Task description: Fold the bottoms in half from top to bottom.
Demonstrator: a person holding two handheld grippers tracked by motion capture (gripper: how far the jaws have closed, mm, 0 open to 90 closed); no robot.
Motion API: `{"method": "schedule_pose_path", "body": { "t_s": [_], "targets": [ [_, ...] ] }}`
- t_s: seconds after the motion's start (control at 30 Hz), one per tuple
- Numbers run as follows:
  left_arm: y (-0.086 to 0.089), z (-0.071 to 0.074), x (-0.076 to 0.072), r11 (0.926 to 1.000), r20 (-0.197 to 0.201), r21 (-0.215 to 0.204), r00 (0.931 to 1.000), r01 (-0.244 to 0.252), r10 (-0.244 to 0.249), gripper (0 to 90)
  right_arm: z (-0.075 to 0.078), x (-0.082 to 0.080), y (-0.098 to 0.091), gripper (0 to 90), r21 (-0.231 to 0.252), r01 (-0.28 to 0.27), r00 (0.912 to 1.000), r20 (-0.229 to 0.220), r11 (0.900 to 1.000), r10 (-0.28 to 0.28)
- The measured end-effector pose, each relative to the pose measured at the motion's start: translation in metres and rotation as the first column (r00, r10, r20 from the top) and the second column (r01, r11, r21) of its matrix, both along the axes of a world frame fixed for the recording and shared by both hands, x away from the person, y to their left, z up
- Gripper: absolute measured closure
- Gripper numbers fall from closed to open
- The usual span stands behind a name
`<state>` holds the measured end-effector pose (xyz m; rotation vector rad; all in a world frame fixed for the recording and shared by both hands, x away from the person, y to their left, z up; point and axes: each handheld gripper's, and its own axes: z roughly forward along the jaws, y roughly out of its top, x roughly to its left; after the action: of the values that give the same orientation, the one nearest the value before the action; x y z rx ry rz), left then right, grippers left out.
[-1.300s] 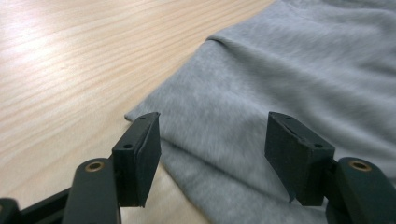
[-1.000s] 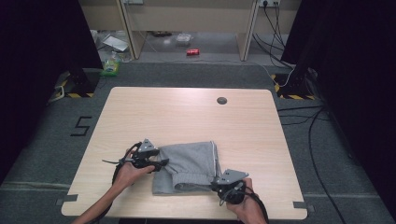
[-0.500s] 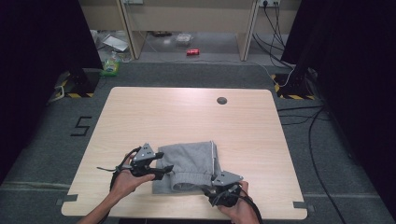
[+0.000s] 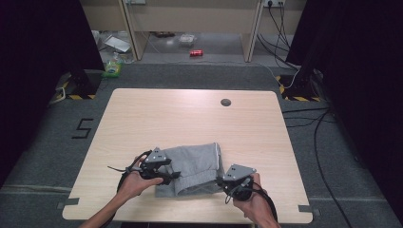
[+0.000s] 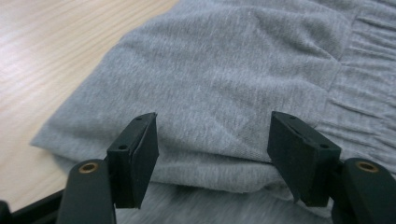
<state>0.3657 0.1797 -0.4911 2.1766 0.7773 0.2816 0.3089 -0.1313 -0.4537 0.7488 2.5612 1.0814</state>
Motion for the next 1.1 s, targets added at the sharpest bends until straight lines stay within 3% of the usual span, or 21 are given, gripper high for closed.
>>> {"method": "schedule_pose_path", "body": {
  "t_s": [0.07,0.1,0.17,0.23,0.37,0.47,0.5,0.57,0.63,0.67,0.73,0.83,1.0,1.1],
  "targets": [
    [-0.001,-0.008,-0.002,0.9924,0.019,0.121,0.9996,0.018,-0.021,34.8,-0.014,-0.003,0.005,75.5,-0.004,0.001,0.9992,-0.039,1.0000,-0.001],
    [0.001,-0.014,-0.002,0.9891,0.024,0.146,0.9996,0.012,-0.015,34.9,-0.021,-0.005,0.008,71.6,-0.005,-0.004,0.9980,-0.063,1.0000,0.004],
    [0.008,-0.016,-0.001,0.9964,-0.001,0.085,1.0000,-0.006,0.006,34.5,-0.031,-0.009,0.009,63.1,0.006,0.001,0.9957,-0.093,1.0000,-0.001],
    [0.013,-0.010,-0.001,0.9981,0.016,0.056,0.9996,-0.026,0.025,34.9,-0.028,-0.010,0.007,59.0,0.041,0.031,0.9958,-0.088,0.9987,-0.027],
    [0.014,0.007,-0.003,0.9988,0.014,-0.038,0.9994,-0.030,0.031,34.1,-0.001,-0.006,0.003,57.0,0.116,0.064,0.9979,-0.004,0.9912,-0.064],
    [0.003,0.016,-0.007,0.9927,0.006,-0.120,0.9999,-0.015,0.016,32.7,0.009,0.009,0.009,57.3,0.164,0.092,0.9953,0.017,0.9823,-0.096],
    [-0.001,0.017,-0.010,0.9919,0.002,-0.127,1.0000,-0.002,0.003,32.4,0.007,0.016,0.013,57.5,0.171,0.103,0.9940,0.017,0.9798,-0.108],
    [-0.011,0.014,-0.019,0.9958,0.007,-0.079,0.9989,0.046,-0.046,32.3,-0.001,0.027,0.022,57.7,0.164,0.103,0.9947,-0.013,0.9810,-0.102],
    [-0.012,0.007,-0.027,0.9983,0.024,-0.018,0.9982,0.055,-0.054,32.8,-0.015,0.032,0.028,57.7,0.109,0.096,0.9952,-0.030,0.9894,-0.093],
    [-0.011,0.003,-0.030,0.9984,0.011,-0.010,0.9984,0.056,-0.056,33.2,-0.021,0.033,0.029,57.8,0.090,0.092,0.9949,-0.049,0.9917,-0.088],
    [-0.009,-0.005,-0.035,0.9989,0.008,-0.010,0.9989,0.046,-0.046,34.0,-0.034,0.029,0.026,57.4,0.076,0.099,0.9921,-0.084,0.9922,-0.093],
    [-0.010,-0.009,-0.042,0.9992,0.032,-0.016,0.9988,0.037,-0.037,36.9,-0.044,0.021,0.025,57.3,0.070,0.111,0.9920,-0.068,0.9914,-0.106],
    [-0.006,-0.011,-0.047,0.9986,0.014,-0.029,0.9990,0.044,-0.043,36.8,-0.040,0.021,0.028,51.6,0.035,0.118,0.9908,-0.070,0.9924,-0.116],
    [-0.001,-0.005,-0.043,0.9968,0.000,-0.073,0.9994,0.034,-0.034,34.3,-0.033,0.027,0.027,41.0,0.079,0.126,0.9883,-0.096,0.9888,-0.119]
  ]
}}
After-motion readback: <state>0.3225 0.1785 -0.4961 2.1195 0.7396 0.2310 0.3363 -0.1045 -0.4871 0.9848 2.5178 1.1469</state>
